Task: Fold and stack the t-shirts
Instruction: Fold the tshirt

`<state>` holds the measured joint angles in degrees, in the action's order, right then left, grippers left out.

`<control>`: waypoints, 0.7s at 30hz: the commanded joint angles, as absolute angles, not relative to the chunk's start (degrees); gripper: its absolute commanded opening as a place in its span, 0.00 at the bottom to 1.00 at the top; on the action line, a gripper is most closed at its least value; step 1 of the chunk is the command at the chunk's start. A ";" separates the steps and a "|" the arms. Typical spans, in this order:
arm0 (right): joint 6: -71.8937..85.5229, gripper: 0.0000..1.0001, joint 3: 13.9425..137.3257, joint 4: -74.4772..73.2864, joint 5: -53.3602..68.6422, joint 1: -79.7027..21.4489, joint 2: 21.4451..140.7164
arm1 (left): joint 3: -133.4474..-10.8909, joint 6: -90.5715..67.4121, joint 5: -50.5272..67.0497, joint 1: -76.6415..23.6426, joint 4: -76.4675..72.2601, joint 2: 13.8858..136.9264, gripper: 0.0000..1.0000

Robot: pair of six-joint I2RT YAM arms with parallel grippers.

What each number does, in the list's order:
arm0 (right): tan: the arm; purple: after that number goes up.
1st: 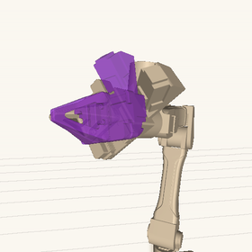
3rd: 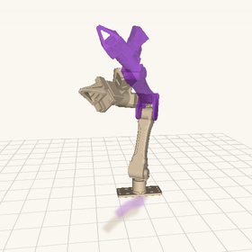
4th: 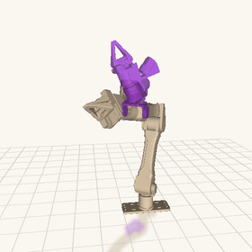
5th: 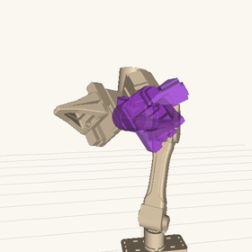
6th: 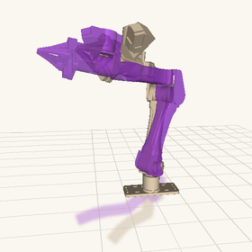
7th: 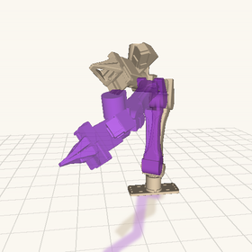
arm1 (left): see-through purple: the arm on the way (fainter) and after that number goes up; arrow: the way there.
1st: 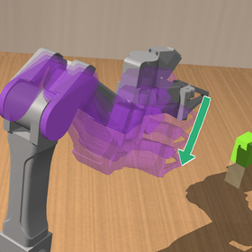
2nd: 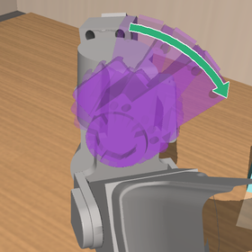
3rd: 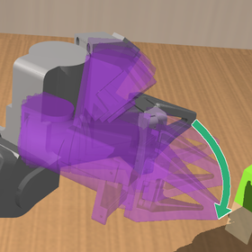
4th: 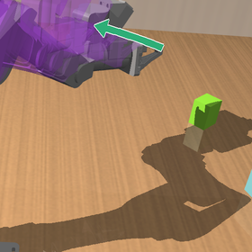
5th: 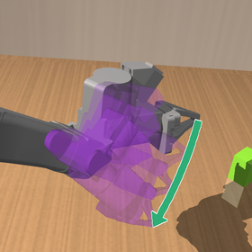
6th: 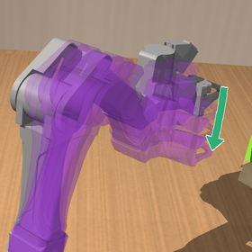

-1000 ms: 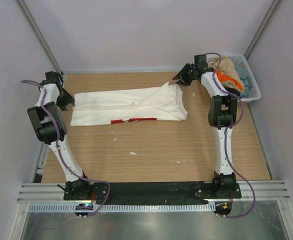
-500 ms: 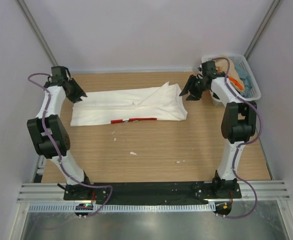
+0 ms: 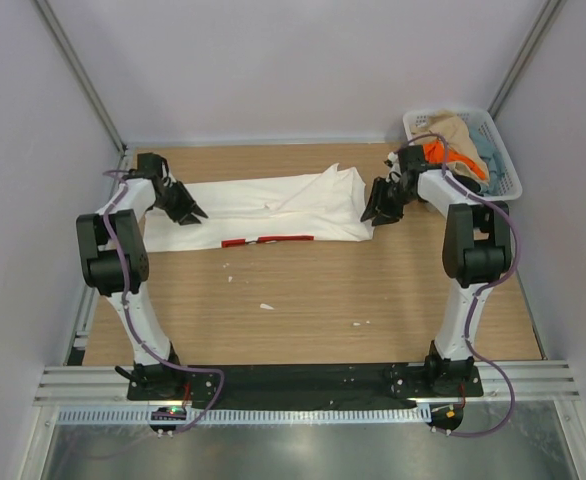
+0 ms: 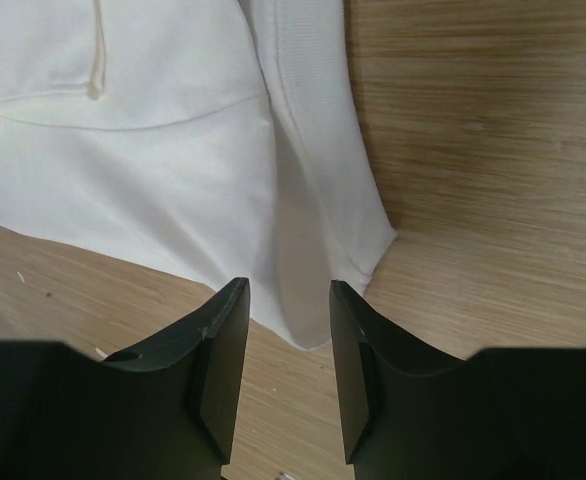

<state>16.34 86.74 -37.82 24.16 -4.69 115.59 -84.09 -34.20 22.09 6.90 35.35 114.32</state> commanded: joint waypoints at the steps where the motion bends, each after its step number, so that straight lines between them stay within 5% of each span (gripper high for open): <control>1: 13.36 0.43 86.14 -36.92 25.65 -4.75 115.40 | -84.73 -33.22 23.64 7.12 34.98 115.22 0.29; 14: 14.50 0.41 81.48 -35.24 29.53 -4.75 115.13 | -85.34 -31.64 20.13 8.35 39.19 117.16 0.28; 21: 14.85 0.01 79.54 -38.23 20.84 -4.83 114.00 | -85.08 -27.61 16.26 9.05 42.71 119.09 0.27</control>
<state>15.07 80.68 -36.42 25.32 -4.75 115.87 -84.18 -31.35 19.53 8.62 39.44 118.61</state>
